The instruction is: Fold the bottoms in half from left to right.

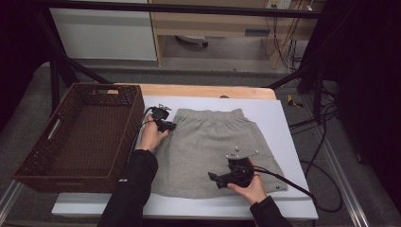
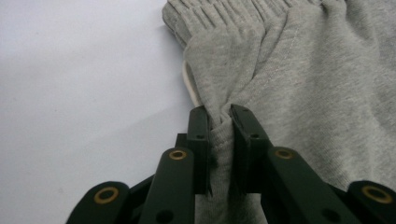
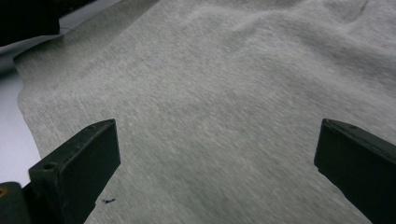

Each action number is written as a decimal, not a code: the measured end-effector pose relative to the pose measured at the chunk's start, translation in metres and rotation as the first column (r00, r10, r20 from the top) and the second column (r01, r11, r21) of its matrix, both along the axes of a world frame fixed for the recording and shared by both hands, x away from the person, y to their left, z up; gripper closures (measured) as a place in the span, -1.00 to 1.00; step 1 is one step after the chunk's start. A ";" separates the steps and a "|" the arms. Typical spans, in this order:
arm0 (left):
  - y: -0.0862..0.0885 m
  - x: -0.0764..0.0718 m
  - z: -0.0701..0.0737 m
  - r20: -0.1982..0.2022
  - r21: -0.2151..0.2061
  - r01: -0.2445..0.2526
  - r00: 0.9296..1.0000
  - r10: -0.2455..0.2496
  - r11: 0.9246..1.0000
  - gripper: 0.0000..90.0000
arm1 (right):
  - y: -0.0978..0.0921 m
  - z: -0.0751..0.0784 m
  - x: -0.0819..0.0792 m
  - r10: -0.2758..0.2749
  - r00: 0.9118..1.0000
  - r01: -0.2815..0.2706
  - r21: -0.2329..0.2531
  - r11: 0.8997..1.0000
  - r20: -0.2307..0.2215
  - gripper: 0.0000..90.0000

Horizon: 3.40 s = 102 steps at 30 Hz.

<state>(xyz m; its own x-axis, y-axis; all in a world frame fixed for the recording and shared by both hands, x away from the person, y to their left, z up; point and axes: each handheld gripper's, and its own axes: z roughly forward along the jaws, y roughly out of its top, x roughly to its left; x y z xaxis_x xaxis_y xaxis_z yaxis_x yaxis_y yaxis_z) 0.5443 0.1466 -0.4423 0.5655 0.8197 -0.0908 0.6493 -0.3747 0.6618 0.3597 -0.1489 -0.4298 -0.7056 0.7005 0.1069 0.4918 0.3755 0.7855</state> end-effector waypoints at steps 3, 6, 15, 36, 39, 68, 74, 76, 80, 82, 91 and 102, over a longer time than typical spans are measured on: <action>0.000 0.000 0.000 0.000 -0.002 0.001 1.000 -0.001 1.000 0.74 | 0.006 0.001 0.000 0.015 1.000 -0.015 -0.002 1.000 0.003 -0.98; 0.001 0.000 -0.001 0.001 -0.009 0.001 1.000 -0.001 1.000 0.74 | 0.012 0.002 0.000 0.026 1.000 -0.026 -0.004 1.000 0.002 -0.98; 0.001 0.000 -0.001 0.003 -0.011 0.002 1.000 -0.002 1.000 0.74 | 0.040 0.009 -0.001 0.081 0.997 -0.081 -0.016 0.997 0.010 -0.96; 0.001 0.000 -0.001 -0.001 -0.013 0.002 1.000 -0.002 1.000 0.74 | 0.115 0.000 -0.015 0.227 0.974 -0.227 -0.088 0.970 -0.012 -0.86; 0.002 0.000 -0.001 0.000 -0.014 0.004 1.000 -0.004 1.000 0.74 | 0.123 -0.002 -0.016 0.248 0.969 -0.248 -0.109 0.963 -0.013 -0.83; 0.002 0.000 -0.001 0.004 -0.021 0.005 1.000 -0.005 1.000 0.74 | 0.163 -0.019 -0.026 0.395 0.919 -0.390 -0.197 0.899 -0.018 0.17; 0.001 0.000 -0.001 0.003 -0.010 0.004 1.000 -0.004 1.000 0.74 | 0.162 -0.018 -0.022 0.410 0.912 -0.403 -0.218 0.889 -0.015 0.40; 0.001 0.000 -0.001 0.003 -0.006 0.004 1.000 -0.004 1.000 0.74 | 0.162 -0.018 -0.021 0.414 0.910 -0.406 -0.226 0.886 -0.013 0.46; 0.001 0.000 0.000 -0.009 -0.011 -0.014 1.000 0.013 1.000 0.74 | 0.161 -0.017 -0.018 0.418 0.908 -0.409 -0.235 0.882 -0.013 0.63; 0.000 0.000 0.000 -0.011 -0.014 -0.019 1.000 0.019 1.000 0.74 | 0.161 -0.017 -0.016 0.419 0.908 -0.410 -0.241 0.879 -0.017 0.74; 0.003 0.001 -0.001 -0.017 -0.036 -0.011 1.000 0.010 0.999 0.74 | 0.160 -0.016 -0.012 0.424 0.906 -0.416 -0.246 0.875 -0.025 0.90; 0.005 -0.001 0.008 -0.047 -0.074 -0.041 0.998 0.037 0.996 0.83 | 0.157 -0.012 -0.014 0.429 0.903 -0.425 -0.221 0.878 -0.033 0.93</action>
